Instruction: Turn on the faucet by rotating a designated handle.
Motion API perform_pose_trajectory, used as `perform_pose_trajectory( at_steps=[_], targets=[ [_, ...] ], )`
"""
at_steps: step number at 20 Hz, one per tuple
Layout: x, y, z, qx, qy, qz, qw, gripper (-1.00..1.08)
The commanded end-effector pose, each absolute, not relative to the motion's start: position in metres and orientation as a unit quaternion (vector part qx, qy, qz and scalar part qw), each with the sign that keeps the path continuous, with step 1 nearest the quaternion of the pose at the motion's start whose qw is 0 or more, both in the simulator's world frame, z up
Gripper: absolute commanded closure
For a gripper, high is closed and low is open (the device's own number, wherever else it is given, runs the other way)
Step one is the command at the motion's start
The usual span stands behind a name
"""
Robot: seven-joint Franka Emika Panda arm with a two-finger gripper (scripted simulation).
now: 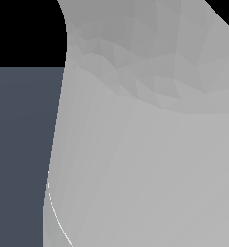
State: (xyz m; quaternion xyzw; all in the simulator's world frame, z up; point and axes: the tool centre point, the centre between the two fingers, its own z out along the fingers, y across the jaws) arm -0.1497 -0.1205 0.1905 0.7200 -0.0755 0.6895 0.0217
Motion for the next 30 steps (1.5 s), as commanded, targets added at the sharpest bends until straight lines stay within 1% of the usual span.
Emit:
perform_pose_trajectory(
  at_steps=[1,30],
  targets=[
    [-0.148,-0.123,0.206,0.713,-0.073,0.697,0.023,1.08],
    [-0.147,-0.14,0.298,0.705,-0.062,0.706,0.032,1.08]
  ],
)
